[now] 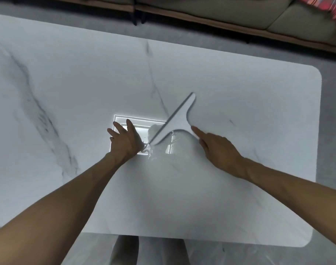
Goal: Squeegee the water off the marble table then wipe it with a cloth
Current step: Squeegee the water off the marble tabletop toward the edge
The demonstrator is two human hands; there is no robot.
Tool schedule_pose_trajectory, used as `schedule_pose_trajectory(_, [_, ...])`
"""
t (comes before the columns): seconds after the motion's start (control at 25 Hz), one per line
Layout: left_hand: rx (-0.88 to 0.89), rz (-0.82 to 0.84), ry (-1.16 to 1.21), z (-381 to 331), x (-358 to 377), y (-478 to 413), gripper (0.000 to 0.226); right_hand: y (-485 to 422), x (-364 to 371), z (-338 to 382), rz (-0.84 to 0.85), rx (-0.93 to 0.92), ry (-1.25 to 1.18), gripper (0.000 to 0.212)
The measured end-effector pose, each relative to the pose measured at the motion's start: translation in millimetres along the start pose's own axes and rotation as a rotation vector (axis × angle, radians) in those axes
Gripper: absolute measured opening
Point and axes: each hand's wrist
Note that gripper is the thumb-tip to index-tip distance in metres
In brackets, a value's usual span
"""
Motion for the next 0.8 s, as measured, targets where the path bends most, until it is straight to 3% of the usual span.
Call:
schedule_pose_trajectory(0.12, [0.168,-0.05,-0.161,15,-7,11,0.066,60,-7,-39,0.177,0.01,0.065,0.052])
schedule_pose_trajectory(0.24, [0.23,-0.103,-0.129,31,-12,28,0.072,61,-32,-46,0.199,0.046,0.099,0.05])
schedule_pose_trajectory(0.4, [0.119,-0.13,0.01,48,13,47,0.051,-17,-79,-26,-0.047,0.072,-0.093,0.046])
schedule_pose_trajectory(0.52, [-0.031,-0.126,-0.023,62,35,55,0.053,-110,-92,15,-0.171,0.192,-0.176,0.048])
schedule_pose_trajectory(0.64, [-0.074,-0.113,-0.022,68,50,59,0.055,-156,-70,59,-0.181,0.277,-0.274,0.05])
schedule_pose_trajectory(0.8, [-0.026,-0.175,0.028,79,60,66,0.057,-117,-4,100,-0.117,0.127,-0.186,0.057])
Point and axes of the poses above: each hand's wrist, its own y-axis away from the middle knuckle, its own x-axis out of the palm, z = x × y, and after that the axes turned 4 degrees about -y, right-handed
